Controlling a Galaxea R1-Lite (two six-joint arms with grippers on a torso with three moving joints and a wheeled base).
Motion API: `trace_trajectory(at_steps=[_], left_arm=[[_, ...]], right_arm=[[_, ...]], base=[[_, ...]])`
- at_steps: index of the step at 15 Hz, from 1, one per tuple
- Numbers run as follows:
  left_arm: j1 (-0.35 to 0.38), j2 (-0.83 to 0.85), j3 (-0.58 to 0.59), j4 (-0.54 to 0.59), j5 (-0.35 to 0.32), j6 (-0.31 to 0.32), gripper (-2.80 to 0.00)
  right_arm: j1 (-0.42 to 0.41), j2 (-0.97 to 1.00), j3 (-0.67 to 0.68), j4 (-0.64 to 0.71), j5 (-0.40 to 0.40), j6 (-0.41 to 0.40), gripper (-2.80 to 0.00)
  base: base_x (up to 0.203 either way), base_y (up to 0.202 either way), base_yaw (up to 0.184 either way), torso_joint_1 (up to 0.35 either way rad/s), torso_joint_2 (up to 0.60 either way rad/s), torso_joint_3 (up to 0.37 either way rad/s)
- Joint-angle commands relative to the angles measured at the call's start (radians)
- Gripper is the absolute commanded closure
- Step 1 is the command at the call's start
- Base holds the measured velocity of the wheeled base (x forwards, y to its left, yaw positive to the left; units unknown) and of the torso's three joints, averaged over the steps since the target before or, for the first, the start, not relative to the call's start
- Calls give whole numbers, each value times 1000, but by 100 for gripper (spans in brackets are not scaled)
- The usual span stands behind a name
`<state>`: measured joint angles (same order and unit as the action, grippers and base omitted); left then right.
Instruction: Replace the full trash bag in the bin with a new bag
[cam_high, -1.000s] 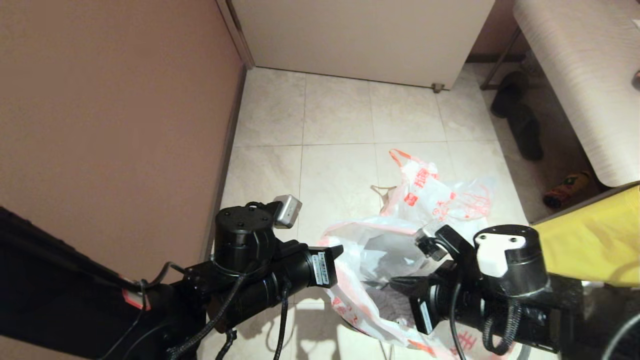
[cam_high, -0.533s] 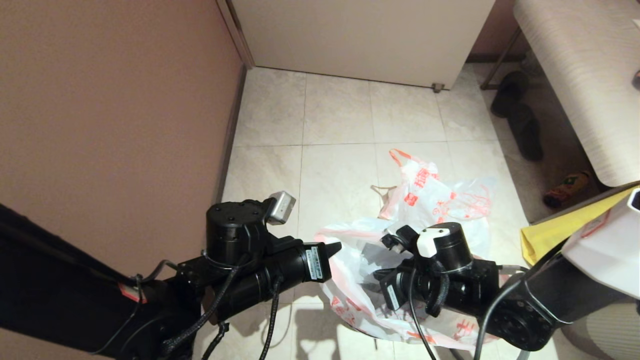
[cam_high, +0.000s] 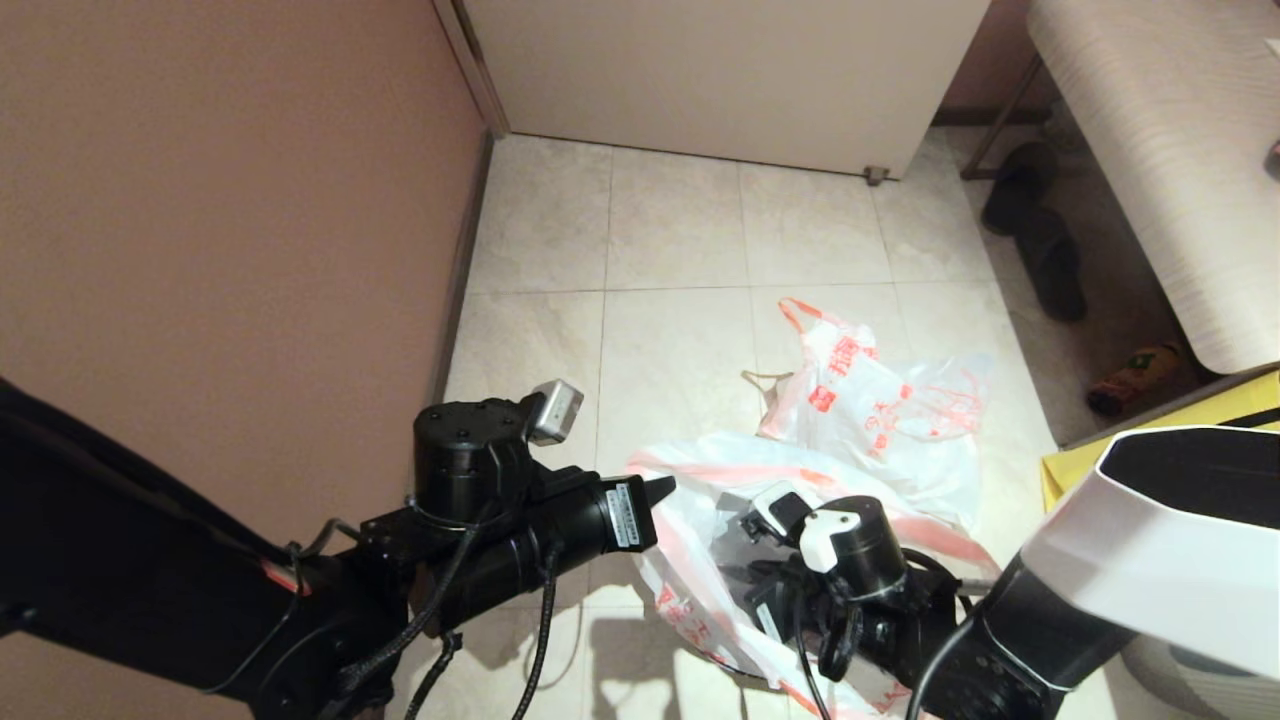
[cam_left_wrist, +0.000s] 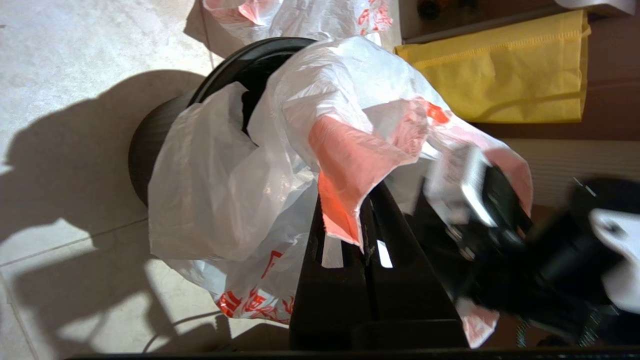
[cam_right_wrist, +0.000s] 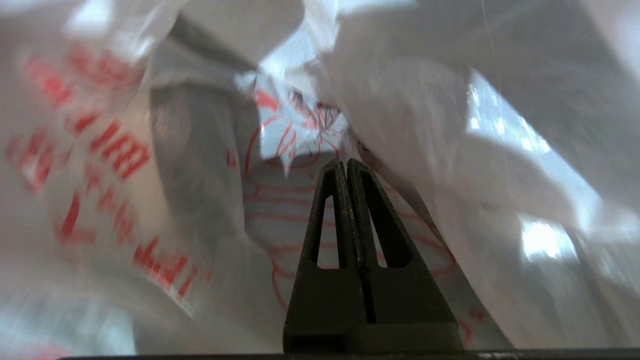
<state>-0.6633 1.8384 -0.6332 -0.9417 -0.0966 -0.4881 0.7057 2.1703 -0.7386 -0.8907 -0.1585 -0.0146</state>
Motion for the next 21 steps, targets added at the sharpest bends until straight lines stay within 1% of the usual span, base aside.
trace_trajectory(at_steps=[1, 2, 3, 5, 6, 8, 11, 12, 13, 15, 16, 17, 19, 20, 21], left_arm=[[10, 16, -5, -5, 0, -4, 0], [11, 16, -5, -5, 0, -6, 0], [11, 13, -7, -5, 0, -6, 0], [11, 4, -11, -5, 0, -10, 0], [11, -7, -11, -5, -2, -10, 0], [11, -37, -15, -5, -8, -32, 0], [10, -61, -14, -3, -28, -37, 0], [6, -75, -12, -2, -36, -37, 0], [7, -88, -5, -1, -61, -37, 0], [43, -97, -1, 1, -123, -52, 0], [49, -99, 11, 1, -151, -55, 0], [50, -94, 20, 0, -162, -55, 0], [64, -100, 20, 0, -172, -53, 0], [69, -100, 20, 0, -183, -53, 0], [93, -100, 22, -1, -198, -53, 0]], right_arm=[[38, -32, 98, -125, -44, -4, 0], [61, -42, 162, -225, -77, -15, 0], [77, -45, 211, -296, -96, -34, 0], [93, -42, 295, -371, -105, -66, 0], [95, -41, 319, -380, -95, -74, 0], [97, -52, 361, -384, -24, -133, 0], [107, -30, 398, -382, 16, -207, 0], [105, -6, 391, -382, 24, -225, 0], [96, 14, 371, -383, 32, -240, 0], [61, 32, 323, -391, 55, -283, 0], [41, 37, 289, -414, 68, -287, 0], [7, 41, 256, -432, 84, -295, 0], [-42, 60, 202, -416, 110, -354, 0], [-46, 65, 181, -394, 126, -359, 0], [-47, 66, 160, -361, 162, -360, 0]], base=[[0, 0, 0, 0, 0, 0], [0, 0, 0, 0, 0, 0], [0, 0, 0, 0, 0, 0], [0, 0, 0, 0, 0, 0], [0, 0, 0, 0, 0, 0], [0, 0, 0, 0, 0, 0], [0, 0, 0, 0, 0, 0], [0, 0, 0, 0, 0, 0], [0, 0, 0, 0, 0, 0], [0, 0, 0, 0, 0, 0], [0, 0, 0, 0, 0, 0], [0, 0, 0, 0, 0, 0], [0, 0, 0, 0, 0, 0], [0, 0, 0, 0, 0, 0], [0, 0, 0, 0, 0, 0]])
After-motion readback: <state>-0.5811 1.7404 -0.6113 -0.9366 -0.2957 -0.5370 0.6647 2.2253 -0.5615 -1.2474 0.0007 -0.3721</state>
